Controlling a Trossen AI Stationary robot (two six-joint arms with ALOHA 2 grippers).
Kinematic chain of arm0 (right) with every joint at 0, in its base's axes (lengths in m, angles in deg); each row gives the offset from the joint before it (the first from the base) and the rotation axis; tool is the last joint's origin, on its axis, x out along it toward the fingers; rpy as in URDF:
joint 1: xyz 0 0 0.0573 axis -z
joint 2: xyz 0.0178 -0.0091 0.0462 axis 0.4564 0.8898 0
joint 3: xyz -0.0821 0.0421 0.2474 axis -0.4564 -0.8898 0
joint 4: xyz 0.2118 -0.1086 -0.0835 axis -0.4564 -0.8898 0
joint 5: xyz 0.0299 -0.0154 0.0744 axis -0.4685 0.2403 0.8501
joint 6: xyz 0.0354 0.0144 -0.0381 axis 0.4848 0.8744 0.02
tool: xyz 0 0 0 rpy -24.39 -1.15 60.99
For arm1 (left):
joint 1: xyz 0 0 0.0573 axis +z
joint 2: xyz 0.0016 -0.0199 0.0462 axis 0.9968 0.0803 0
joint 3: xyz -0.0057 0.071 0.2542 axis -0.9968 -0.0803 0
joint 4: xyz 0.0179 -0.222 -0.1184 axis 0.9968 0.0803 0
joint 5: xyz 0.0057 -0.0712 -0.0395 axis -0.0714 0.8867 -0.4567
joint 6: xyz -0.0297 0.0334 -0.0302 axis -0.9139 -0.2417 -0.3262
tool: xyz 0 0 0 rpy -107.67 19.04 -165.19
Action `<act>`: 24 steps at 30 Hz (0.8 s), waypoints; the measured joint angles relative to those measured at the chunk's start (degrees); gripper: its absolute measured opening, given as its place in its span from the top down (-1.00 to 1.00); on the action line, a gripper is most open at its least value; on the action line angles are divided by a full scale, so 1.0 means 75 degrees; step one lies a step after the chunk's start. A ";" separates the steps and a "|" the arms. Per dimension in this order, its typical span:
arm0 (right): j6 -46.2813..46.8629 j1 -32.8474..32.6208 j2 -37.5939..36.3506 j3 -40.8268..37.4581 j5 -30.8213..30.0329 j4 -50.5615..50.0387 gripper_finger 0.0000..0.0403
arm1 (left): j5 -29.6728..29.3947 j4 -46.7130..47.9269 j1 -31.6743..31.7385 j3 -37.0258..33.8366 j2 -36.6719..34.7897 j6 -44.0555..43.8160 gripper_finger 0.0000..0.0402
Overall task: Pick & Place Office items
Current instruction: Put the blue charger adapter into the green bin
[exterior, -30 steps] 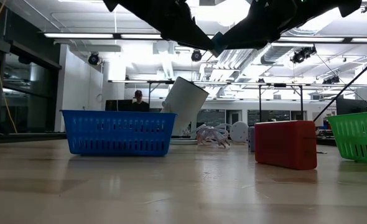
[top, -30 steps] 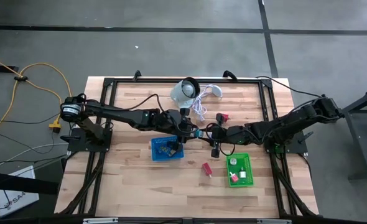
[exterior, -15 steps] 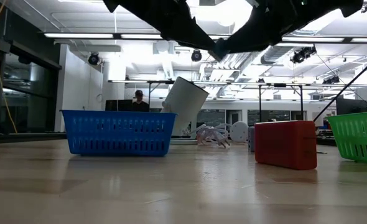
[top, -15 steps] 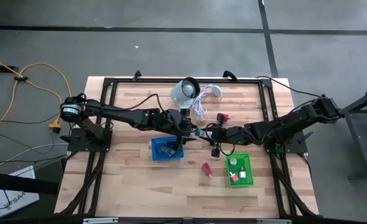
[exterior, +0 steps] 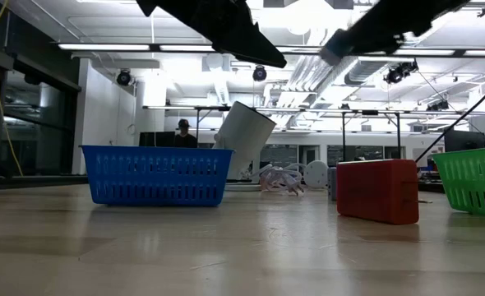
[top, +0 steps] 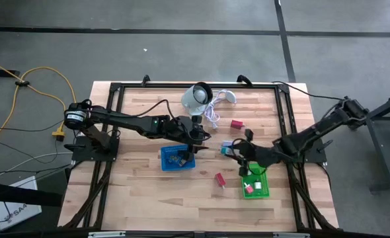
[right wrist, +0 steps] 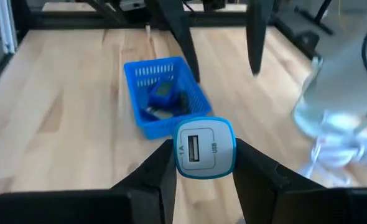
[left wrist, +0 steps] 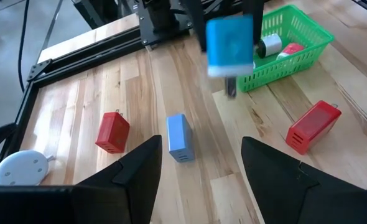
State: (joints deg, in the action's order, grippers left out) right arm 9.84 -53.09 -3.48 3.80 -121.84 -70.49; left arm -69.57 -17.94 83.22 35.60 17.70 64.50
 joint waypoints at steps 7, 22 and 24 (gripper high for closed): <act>0.2292 -0.1079 -0.0141 0.0000 -0.0429 -0.1377 0.43 | -0.0017 0.0000 0.0000 0.0000 0.0000 0.0000 -0.05; 0.8210 -0.3383 -0.0012 0.0000 0.0077 -0.3830 0.43 | -0.0014 0.0000 0.0000 0.0000 0.0000 0.0000 -0.05; 0.8666 -0.3546 0.0106 0.0000 0.0118 -0.3906 0.42 | -0.0014 0.0002 0.0000 0.0000 0.0000 0.0000 -0.05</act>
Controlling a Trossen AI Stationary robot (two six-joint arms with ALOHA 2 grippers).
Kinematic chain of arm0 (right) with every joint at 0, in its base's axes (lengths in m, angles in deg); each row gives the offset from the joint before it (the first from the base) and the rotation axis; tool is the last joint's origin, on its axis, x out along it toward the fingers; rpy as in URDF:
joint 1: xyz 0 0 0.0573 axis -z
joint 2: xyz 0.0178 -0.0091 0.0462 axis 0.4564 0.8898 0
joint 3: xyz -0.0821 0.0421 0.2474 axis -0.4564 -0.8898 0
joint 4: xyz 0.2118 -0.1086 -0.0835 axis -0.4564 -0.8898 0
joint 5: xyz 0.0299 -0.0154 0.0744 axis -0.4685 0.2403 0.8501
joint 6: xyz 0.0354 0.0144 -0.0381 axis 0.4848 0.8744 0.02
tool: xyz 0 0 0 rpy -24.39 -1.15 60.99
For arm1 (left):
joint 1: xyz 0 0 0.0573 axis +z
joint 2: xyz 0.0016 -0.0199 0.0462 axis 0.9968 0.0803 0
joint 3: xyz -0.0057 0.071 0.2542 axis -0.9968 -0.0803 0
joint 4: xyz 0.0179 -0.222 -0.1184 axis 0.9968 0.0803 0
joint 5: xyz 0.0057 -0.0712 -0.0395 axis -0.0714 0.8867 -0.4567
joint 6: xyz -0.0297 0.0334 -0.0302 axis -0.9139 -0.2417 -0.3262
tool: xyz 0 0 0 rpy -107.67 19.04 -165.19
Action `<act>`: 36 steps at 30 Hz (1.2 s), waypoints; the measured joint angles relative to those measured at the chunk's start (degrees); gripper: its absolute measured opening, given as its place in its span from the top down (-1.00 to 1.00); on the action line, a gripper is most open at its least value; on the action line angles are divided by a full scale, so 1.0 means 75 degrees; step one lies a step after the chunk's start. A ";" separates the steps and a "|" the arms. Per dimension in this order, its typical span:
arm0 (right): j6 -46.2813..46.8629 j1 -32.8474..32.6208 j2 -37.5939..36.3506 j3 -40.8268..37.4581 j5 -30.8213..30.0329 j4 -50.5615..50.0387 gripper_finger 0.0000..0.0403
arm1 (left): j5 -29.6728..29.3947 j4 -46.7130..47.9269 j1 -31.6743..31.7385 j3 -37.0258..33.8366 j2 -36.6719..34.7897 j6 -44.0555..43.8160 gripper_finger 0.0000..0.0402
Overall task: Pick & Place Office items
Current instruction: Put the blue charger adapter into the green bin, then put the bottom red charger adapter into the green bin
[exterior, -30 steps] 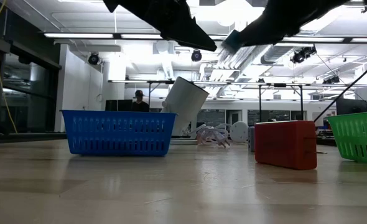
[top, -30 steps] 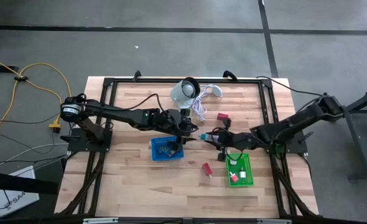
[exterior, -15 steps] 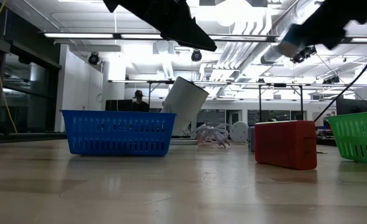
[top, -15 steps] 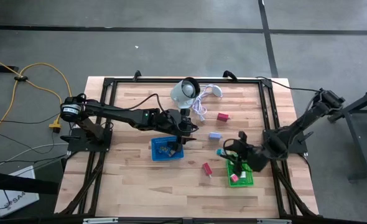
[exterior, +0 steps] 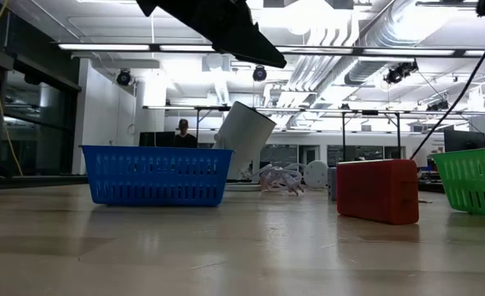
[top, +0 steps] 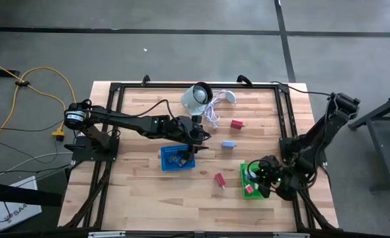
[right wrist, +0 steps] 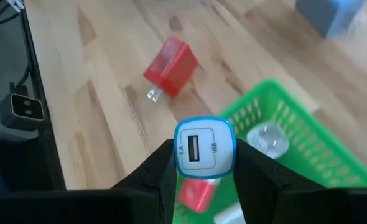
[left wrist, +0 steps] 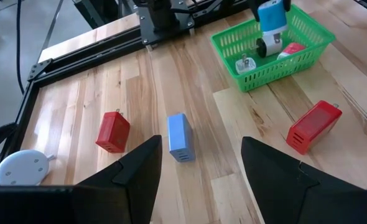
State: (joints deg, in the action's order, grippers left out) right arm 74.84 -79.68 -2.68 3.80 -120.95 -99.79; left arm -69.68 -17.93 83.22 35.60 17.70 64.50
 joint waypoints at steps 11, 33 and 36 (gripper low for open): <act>0.1404 -0.0351 0.1136 0.0000 0.0524 -0.0003 0.41 | 0.0003 0.0001 0.0000 0.0000 0.0000 -0.0192 -0.05; 0.1469 -0.0325 0.1485 0.0000 0.0626 -0.0296 0.03 | 0.0024 0.0005 0.0000 0.0000 0.0000 -0.0195 -0.05; 0.1469 -0.0325 0.1485 0.0000 0.0607 -0.0368 0.03 | 0.0023 0.0004 0.0000 0.0000 0.0000 -0.0195 -0.05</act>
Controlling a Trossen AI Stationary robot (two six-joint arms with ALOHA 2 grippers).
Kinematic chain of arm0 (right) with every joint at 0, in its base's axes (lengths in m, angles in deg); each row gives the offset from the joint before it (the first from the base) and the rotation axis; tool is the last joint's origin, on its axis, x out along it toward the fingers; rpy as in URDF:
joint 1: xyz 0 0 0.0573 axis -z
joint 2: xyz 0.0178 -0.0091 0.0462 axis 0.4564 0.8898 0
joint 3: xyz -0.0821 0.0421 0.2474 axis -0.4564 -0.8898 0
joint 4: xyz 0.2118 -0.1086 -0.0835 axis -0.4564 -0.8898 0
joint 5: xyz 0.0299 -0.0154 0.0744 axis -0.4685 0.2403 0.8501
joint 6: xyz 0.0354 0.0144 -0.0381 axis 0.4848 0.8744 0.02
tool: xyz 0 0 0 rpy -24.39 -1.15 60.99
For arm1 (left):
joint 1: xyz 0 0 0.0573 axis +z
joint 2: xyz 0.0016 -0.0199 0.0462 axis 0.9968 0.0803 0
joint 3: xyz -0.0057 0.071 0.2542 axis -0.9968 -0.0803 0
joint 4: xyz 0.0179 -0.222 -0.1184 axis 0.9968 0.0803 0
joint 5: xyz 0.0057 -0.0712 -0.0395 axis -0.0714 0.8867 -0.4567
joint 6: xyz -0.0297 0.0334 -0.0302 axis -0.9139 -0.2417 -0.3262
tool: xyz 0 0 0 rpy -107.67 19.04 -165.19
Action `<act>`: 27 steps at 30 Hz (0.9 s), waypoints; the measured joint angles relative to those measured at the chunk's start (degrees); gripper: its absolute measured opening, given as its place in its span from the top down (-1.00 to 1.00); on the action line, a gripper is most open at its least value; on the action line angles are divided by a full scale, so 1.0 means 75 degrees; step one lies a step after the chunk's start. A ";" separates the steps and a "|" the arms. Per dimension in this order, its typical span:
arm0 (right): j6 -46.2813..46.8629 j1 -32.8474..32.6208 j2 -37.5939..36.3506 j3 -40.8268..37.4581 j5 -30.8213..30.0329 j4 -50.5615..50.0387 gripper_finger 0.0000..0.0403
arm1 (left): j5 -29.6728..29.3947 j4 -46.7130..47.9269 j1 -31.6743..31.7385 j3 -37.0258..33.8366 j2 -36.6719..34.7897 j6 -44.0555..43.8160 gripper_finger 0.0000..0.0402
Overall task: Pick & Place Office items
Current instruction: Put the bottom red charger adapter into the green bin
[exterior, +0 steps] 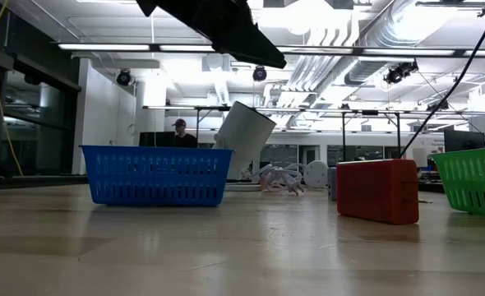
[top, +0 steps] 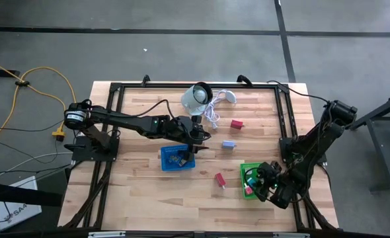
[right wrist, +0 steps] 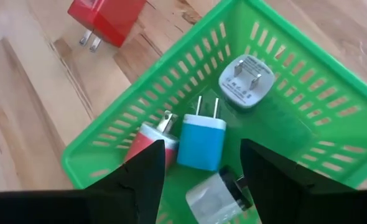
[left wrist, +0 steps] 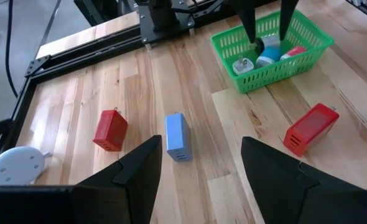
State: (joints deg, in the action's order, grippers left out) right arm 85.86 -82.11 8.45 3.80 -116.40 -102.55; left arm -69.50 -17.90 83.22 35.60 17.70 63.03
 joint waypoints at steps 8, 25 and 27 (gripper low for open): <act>-0.0127 0.0000 -0.0003 0.0000 -0.0737 -0.0054 0.03 | -0.0003 0.0001 0.0000 0.0000 0.0000 0.0000 -0.05; -0.2786 0.1525 -0.1747 0.0000 -0.0376 0.0303 0.05 | 0.0110 0.0337 -0.0047 -0.0003 0.0000 0.0135 -0.05; -0.3288 0.1746 -0.1932 0.0000 -0.0222 0.0584 0.05 | 0.0419 0.0411 -0.0095 -0.0003 0.0000 0.0369 -0.05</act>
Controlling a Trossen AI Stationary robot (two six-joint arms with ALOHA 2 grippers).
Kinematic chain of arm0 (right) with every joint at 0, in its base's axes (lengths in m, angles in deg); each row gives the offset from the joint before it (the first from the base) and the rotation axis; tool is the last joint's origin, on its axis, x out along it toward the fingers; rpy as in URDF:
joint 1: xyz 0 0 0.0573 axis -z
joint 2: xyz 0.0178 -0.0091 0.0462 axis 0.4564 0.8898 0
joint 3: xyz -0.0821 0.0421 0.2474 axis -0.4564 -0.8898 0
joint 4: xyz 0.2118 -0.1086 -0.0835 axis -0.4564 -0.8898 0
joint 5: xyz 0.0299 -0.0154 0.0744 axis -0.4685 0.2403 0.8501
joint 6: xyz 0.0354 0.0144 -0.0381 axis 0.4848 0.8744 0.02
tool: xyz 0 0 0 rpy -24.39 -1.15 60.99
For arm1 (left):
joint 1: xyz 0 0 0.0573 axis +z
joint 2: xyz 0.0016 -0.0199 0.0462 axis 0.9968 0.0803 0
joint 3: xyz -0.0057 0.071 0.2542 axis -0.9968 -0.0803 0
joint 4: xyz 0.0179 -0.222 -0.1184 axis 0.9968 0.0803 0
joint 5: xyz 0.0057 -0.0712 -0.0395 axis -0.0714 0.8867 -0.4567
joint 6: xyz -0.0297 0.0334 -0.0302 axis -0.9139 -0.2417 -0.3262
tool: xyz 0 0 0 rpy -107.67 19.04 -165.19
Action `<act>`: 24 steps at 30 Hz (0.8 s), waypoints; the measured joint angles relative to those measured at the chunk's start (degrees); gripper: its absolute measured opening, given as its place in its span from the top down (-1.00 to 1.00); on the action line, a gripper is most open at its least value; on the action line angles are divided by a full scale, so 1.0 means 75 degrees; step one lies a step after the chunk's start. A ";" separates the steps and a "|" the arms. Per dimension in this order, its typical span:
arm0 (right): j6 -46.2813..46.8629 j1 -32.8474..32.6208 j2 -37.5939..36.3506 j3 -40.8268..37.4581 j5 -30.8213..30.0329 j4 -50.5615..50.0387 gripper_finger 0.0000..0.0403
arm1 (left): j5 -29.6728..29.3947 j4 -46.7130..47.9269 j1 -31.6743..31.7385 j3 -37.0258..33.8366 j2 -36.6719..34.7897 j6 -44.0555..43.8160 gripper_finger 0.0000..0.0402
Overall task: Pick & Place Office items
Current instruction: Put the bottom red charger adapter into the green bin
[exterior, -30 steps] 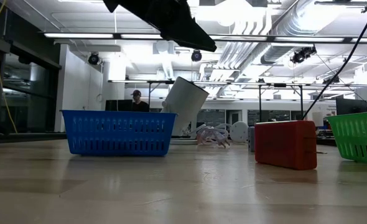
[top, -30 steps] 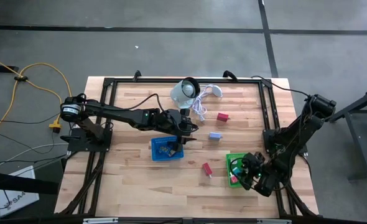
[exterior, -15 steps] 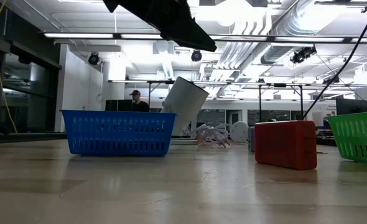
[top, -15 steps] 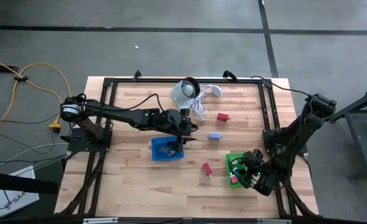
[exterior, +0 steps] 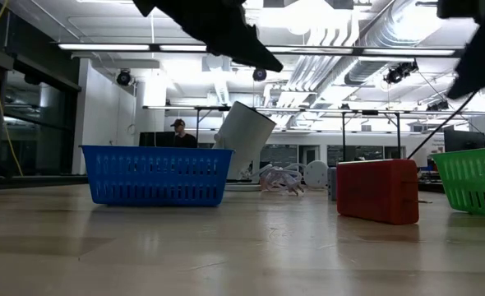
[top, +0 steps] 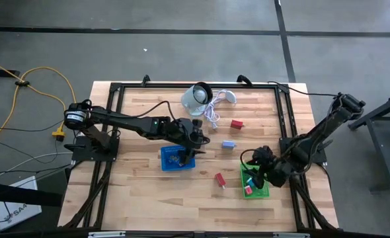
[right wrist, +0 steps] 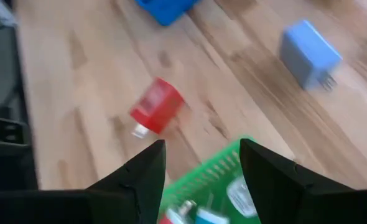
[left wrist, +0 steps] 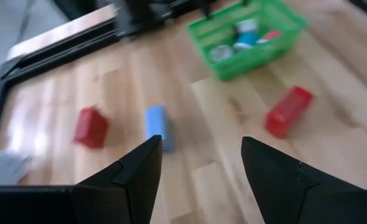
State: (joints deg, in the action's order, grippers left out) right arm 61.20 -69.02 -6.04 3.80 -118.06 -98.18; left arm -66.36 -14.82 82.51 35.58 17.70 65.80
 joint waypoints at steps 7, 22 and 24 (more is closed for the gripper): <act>-0.1854 0.0611 -0.0370 0.0000 0.0065 0.1062 0.05 | 0.1487 -0.0003 -0.0291 0.0000 0.0000 0.0879 -0.05; -0.3576 0.1406 -0.0012 -0.0003 0.0860 0.2753 0.05 | 0.1485 0.1490 -0.0772 -0.0006 0.0000 0.0653 -0.05; -0.3581 0.1447 -0.0024 -0.0003 0.0845 0.2760 0.05 | 0.1484 0.1767 -0.0833 -0.0006 -0.0056 0.0470 -0.05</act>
State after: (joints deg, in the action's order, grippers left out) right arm 34.34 -58.17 -6.22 3.78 -111.72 -77.48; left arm -55.23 -1.56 76.26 35.53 17.28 69.33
